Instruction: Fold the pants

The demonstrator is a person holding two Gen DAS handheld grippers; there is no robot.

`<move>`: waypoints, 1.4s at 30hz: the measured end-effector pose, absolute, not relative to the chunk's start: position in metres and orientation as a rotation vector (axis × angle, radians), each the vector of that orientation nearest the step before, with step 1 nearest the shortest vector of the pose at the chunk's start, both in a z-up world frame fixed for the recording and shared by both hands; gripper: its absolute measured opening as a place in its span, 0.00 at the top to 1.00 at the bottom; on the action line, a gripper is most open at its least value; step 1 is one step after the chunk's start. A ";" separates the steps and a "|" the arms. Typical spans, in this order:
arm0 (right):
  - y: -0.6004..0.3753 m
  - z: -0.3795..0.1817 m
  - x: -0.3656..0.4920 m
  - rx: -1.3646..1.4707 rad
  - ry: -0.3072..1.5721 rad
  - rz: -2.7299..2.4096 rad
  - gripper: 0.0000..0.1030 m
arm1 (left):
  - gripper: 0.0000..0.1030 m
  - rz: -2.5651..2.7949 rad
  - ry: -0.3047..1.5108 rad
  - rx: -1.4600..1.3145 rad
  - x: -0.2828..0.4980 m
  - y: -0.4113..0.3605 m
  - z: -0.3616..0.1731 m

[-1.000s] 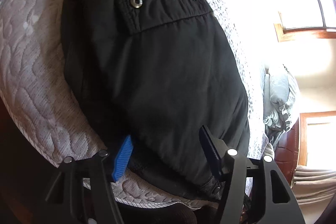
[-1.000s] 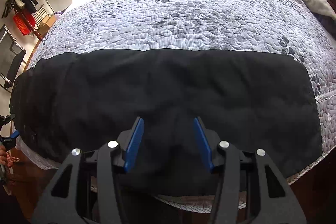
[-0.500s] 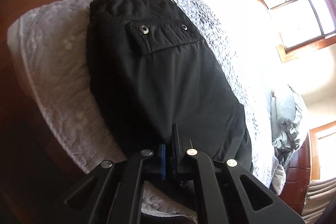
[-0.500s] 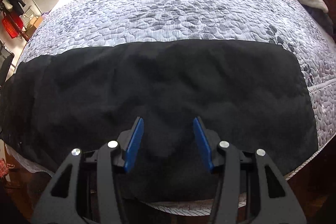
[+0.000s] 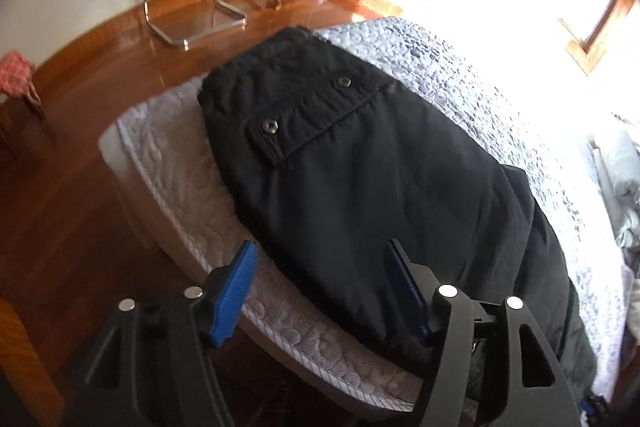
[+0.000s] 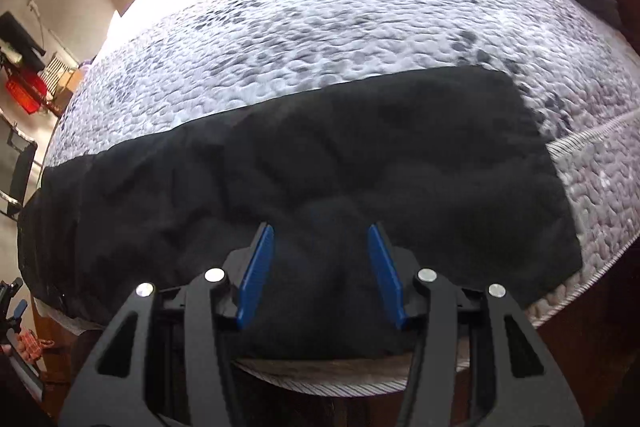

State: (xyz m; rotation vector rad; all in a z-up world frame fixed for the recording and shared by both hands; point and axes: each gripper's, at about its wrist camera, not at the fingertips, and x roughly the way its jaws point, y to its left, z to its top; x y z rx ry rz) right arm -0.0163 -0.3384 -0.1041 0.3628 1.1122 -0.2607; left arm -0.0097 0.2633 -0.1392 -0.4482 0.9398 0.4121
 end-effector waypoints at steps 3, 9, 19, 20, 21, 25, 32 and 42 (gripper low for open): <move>-0.379 -0.101 -0.055 0.448 1.105 -0.326 0.51 | 0.33 0.351 0.915 -0.356 -0.011 0.239 -0.124; -0.419 -0.121 -0.109 0.658 1.116 -0.333 0.50 | 0.32 0.116 1.103 -0.211 0.017 0.167 -0.136; -0.448 -0.178 -0.103 0.969 1.049 -0.232 0.42 | 0.32 0.297 1.224 -0.449 -0.005 0.227 -0.167; -0.451 -0.179 -0.102 0.989 1.034 -0.234 0.42 | 0.32 0.312 1.223 -0.476 -0.006 0.237 -0.171; -0.453 -0.177 -0.102 0.998 1.021 -0.235 0.42 | 0.32 0.326 1.227 -0.496 -0.005 0.241 -0.175; -0.456 -0.168 -0.093 0.934 1.018 -0.240 0.72 | 0.30 0.330 1.196 -0.592 0.004 0.256 -0.183; -0.465 -0.116 -0.051 0.814 0.932 -0.187 0.95 | 0.45 0.347 1.152 -0.562 0.039 0.241 -0.174; -0.511 -0.147 -0.068 0.847 0.996 -0.358 0.93 | 0.52 0.252 1.118 -0.503 0.060 0.193 -0.168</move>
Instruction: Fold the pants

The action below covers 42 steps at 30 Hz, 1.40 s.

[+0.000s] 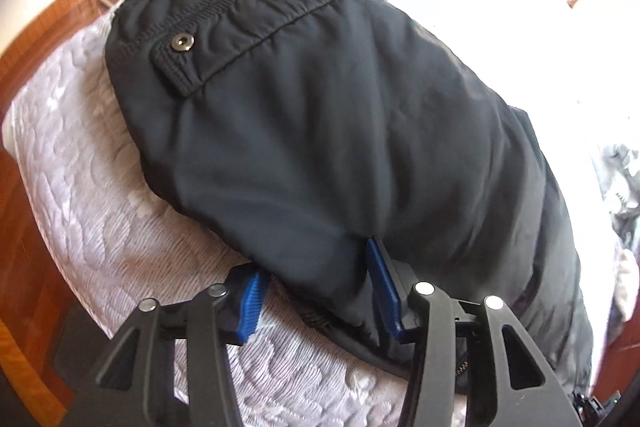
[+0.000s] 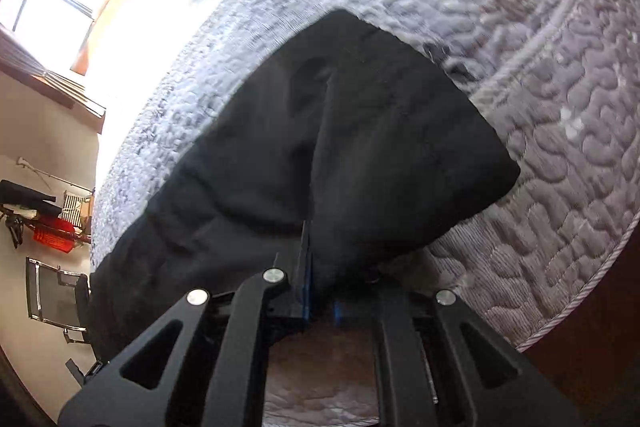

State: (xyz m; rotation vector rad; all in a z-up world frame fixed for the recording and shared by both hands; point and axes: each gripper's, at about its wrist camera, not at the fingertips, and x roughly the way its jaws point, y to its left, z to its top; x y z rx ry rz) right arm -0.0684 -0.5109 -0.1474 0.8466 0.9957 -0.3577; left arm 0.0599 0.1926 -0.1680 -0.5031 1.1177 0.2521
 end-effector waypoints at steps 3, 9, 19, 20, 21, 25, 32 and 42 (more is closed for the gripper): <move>-0.506 -0.168 -0.070 0.918 0.973 -0.366 0.82 | 0.46 0.242 1.126 -0.466 0.047 0.188 -0.164; -0.507 -0.163 -0.088 0.958 0.926 -0.384 0.53 | 0.28 0.255 1.082 -0.307 0.023 0.168 -0.118; -0.516 -0.176 -0.083 1.104 0.890 -0.338 0.87 | 0.14 0.057 1.097 -0.125 0.035 0.092 -0.098; -0.516 -0.175 -0.080 1.100 0.888 -0.334 0.91 | 0.14 0.059 1.116 -0.129 0.039 0.088 -0.105; -0.514 -0.171 -0.077 1.087 0.886 -0.340 0.93 | 0.14 0.064 1.132 -0.130 0.045 0.090 -0.110; -0.493 -0.132 -0.059 0.913 0.861 -0.377 0.95 | 0.13 0.088 1.162 -0.130 0.053 0.091 -0.122; -0.400 -0.039 -0.010 0.512 0.769 -0.254 0.95 | 0.11 0.079 1.156 -0.116 0.065 0.108 -0.156; -0.222 -0.047 0.044 -0.061 0.931 -0.032 0.92 | 0.11 0.080 1.141 -0.157 0.065 0.127 -0.150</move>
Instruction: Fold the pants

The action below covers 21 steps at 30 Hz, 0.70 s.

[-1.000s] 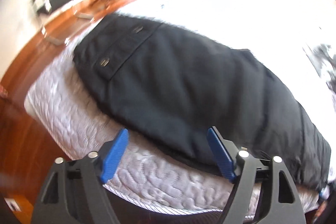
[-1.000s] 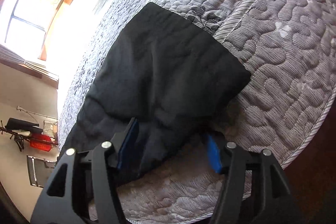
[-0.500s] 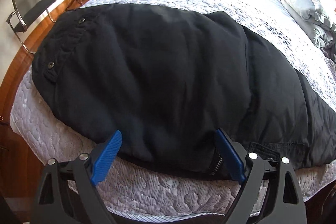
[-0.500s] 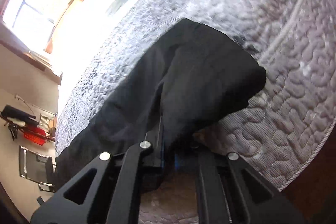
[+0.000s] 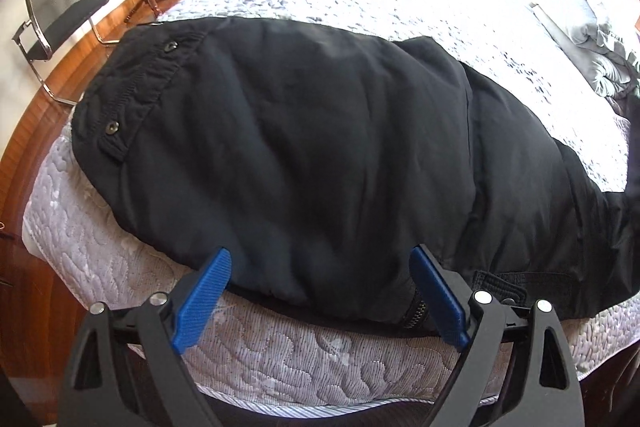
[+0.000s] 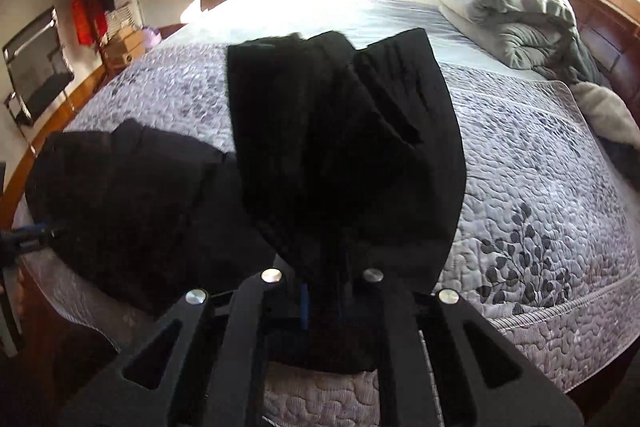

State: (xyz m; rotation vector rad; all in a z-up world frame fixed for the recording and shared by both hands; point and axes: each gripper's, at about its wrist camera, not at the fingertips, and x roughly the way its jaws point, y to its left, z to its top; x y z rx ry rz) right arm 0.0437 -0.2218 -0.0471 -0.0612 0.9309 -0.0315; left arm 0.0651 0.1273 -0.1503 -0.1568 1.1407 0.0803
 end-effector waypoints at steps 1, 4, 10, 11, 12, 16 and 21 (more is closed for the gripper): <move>-0.208 -0.056 0.045 -0.100 0.959 -0.007 0.91 | 0.11 0.082 1.137 -0.163 0.064 0.129 -0.148; -0.173 -0.083 0.044 -0.196 1.032 0.076 0.90 | 0.11 0.088 1.123 -0.181 0.064 0.136 -0.144; -0.135 -0.116 0.034 -0.361 1.067 0.110 0.51 | 0.11 0.093 1.115 -0.206 0.065 0.143 -0.139; -0.133 -0.115 0.031 -0.350 1.066 0.135 0.28 | 0.11 0.093 1.116 -0.208 0.065 0.143 -0.140; -0.132 -0.110 0.026 -0.326 1.048 0.174 0.22 | 0.11 0.093 1.119 -0.210 0.065 0.144 -0.140; -0.139 -0.080 0.011 -0.150 1.004 0.311 0.22 | 0.11 0.088 1.126 -0.216 0.063 0.147 -0.141; -0.156 -0.067 0.028 -0.033 0.991 0.217 0.38 | 0.11 0.074 1.120 -0.221 0.058 0.143 -0.140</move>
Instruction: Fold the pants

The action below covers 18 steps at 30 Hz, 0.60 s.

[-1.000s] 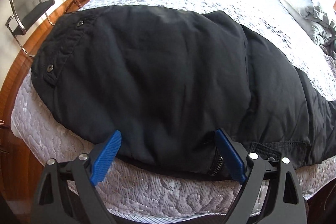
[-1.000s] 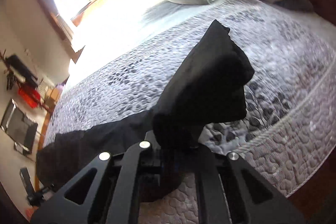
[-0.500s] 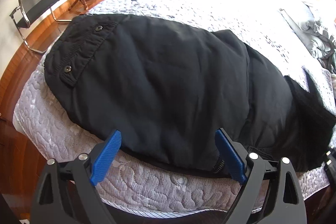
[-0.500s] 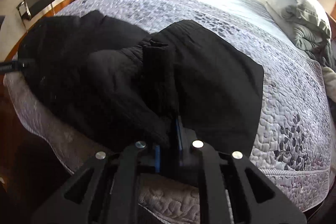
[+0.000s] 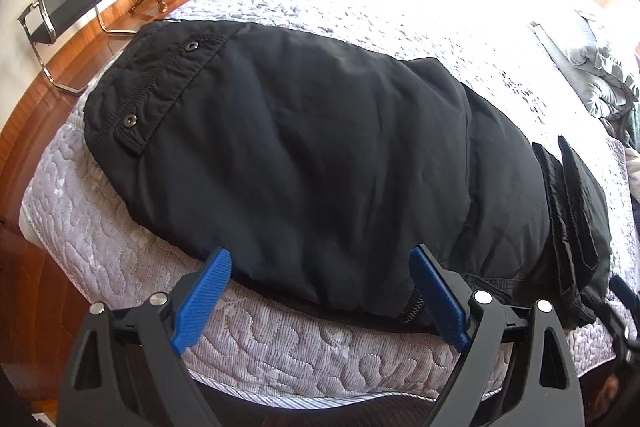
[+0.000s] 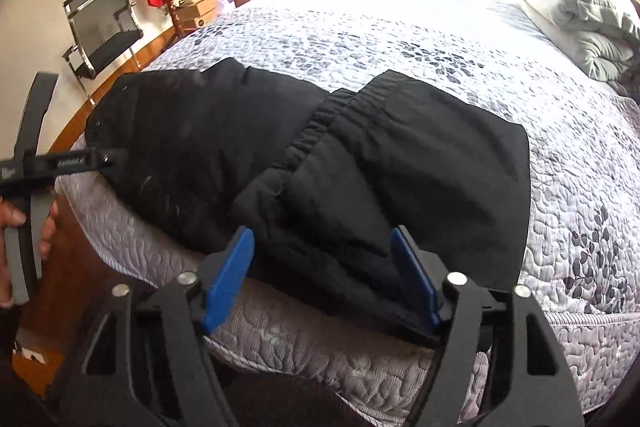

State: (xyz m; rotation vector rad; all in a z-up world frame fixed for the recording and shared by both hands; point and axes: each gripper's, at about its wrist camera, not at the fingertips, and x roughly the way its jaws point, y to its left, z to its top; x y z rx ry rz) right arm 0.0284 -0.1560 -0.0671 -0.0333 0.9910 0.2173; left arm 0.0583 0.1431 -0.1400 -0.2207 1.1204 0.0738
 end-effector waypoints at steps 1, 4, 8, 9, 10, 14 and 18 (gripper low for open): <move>-0.155 -0.069 0.035 -0.020 1.012 0.212 0.43 | 0.11 0.072 1.120 -0.216 0.058 0.142 -0.140; -0.145 -0.081 0.055 -0.017 1.068 0.216 0.47 | 0.11 0.069 1.120 -0.206 0.056 0.141 -0.141; -0.132 -0.097 0.065 -0.071 1.102 0.175 0.53 | 0.11 0.069 1.121 -0.220 0.054 0.144 -0.142; -0.134 -0.098 0.068 -0.069 1.104 0.159 0.57 | 0.11 0.068 1.122 -0.224 0.054 0.145 -0.143; -0.138 -0.099 0.071 -0.053 1.113 0.158 0.64 | 0.11 0.068 1.124 -0.226 0.055 0.145 -0.143; -0.141 -0.090 0.072 -0.003 1.113 0.202 0.91 | 0.11 0.064 1.125 -0.226 0.054 0.147 -0.146; -0.126 -0.067 0.052 -0.022 1.061 0.339 0.91 | 0.11 0.066 1.129 -0.238 0.054 0.152 -0.149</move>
